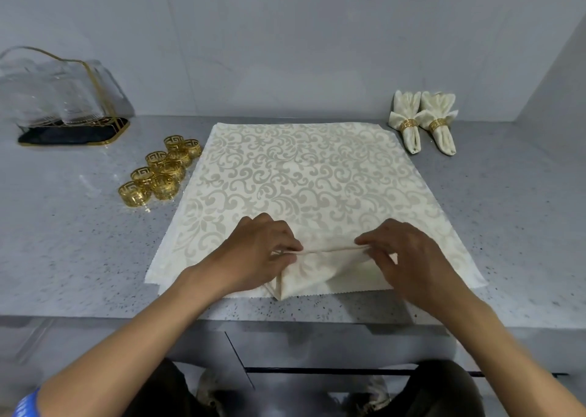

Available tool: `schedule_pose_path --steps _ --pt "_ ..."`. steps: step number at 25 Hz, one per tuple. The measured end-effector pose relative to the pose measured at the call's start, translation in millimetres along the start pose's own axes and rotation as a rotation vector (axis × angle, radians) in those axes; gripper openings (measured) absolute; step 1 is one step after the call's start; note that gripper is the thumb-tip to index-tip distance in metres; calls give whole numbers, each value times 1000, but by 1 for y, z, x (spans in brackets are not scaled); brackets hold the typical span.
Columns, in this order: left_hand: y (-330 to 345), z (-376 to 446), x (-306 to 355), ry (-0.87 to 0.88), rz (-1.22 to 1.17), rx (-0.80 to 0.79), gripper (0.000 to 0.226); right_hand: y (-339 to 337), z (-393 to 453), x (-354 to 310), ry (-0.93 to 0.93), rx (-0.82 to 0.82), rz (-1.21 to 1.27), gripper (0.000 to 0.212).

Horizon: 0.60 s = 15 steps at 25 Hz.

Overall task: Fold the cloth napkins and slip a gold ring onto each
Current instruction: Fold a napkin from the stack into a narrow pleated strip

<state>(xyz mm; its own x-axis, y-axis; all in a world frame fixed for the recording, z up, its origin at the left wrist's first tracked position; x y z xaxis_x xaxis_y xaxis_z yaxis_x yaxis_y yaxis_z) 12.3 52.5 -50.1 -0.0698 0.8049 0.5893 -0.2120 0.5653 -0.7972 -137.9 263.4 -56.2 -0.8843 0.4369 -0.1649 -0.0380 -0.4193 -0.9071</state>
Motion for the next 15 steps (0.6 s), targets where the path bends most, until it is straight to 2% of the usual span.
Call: schedule_pose_path --steps 2,5,8,10,12,15 --pt "6 -3 -2 21 -21 28 26 6 1 3 -40 14 -124 12" --pt "11 -7 -9 71 -73 118 22 12 -7 -2 -77 82 -306 32" --pt "12 -7 -12 88 -89 153 18 11 -8 -15 -169 129 -423 35" --pt "13 -7 -12 101 -92 165 16 14 -4 -28 -281 69 -342 41" --pt "14 -8 -12 123 -66 162 20 22 -2 -31 -345 -13 -273 37" --pt "15 -15 -9 204 88 146 30 25 1 -23 -300 -55 -138 33"
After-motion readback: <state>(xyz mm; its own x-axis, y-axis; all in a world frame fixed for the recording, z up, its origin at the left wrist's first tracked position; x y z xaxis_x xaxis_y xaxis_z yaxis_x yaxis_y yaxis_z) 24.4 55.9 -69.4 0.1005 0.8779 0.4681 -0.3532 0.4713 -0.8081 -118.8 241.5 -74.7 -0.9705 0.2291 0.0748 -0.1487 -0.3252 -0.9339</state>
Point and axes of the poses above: each hand's wrist, its own z-axis towards the middle knuckle, its own y-axis out of the palm, x = y × z, the point moved 2 cm from there along z, towards the middle knuckle, and after that the axes turned 15 degrees about -z, right-handed, at the moved point
